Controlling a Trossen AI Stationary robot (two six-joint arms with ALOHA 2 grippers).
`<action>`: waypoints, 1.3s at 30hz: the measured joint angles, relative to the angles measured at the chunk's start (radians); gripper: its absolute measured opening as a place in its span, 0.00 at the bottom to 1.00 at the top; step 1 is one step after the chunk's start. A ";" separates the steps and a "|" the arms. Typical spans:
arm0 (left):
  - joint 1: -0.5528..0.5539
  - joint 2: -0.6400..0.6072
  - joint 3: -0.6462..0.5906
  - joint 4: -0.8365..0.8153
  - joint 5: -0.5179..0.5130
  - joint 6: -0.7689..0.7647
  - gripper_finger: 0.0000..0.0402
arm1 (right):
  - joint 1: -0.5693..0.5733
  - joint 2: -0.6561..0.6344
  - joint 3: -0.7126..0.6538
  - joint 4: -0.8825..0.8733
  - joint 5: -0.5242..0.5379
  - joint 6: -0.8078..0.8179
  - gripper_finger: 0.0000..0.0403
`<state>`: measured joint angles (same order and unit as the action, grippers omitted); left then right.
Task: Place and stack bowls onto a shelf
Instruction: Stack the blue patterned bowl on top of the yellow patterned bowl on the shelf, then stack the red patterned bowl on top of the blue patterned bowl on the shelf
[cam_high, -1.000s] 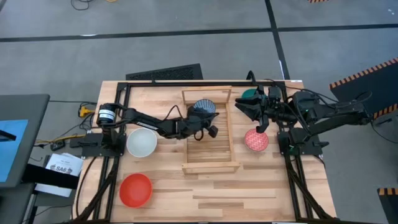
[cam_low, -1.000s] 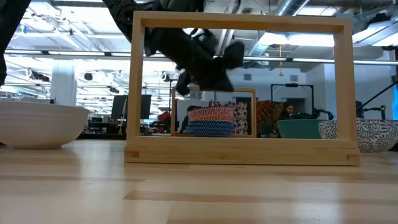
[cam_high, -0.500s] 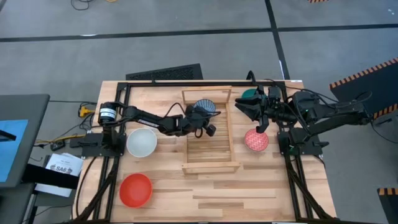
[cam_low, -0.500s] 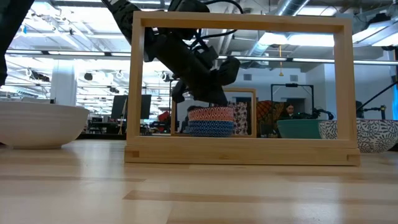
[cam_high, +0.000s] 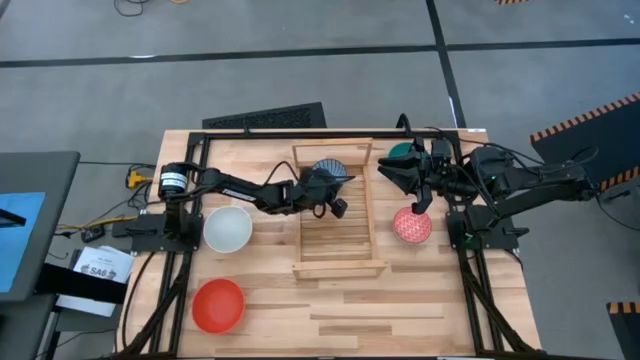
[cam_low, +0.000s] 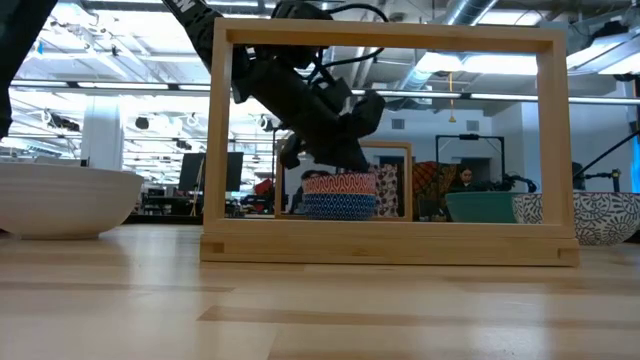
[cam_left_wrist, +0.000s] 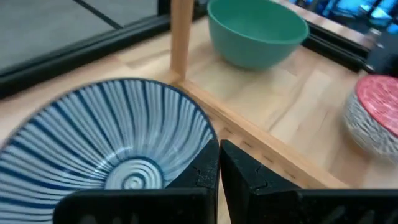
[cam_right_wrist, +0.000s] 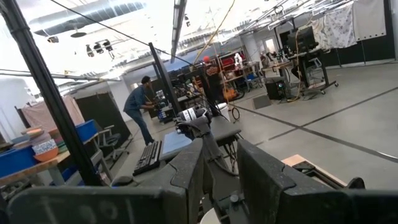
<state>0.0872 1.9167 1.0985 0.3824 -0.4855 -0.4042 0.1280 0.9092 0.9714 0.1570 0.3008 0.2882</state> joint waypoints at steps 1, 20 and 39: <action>0.002 0.000 0.000 -0.003 0.020 0.003 0.00 | 0.000 0.000 0.000 0.000 0.000 0.000 0.31; 0.009 -0.219 -0.001 -0.070 0.046 0.196 0.00 | -0.018 0.000 0.000 0.004 0.017 0.000 0.31; -0.116 -0.884 -0.521 0.233 0.196 0.057 0.00 | -0.226 0.040 0.165 -1.018 0.014 0.393 0.31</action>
<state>-0.0289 1.0323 0.5772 0.6152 -0.2892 -0.3476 -0.0981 0.9491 1.1365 -0.8610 0.3149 0.6815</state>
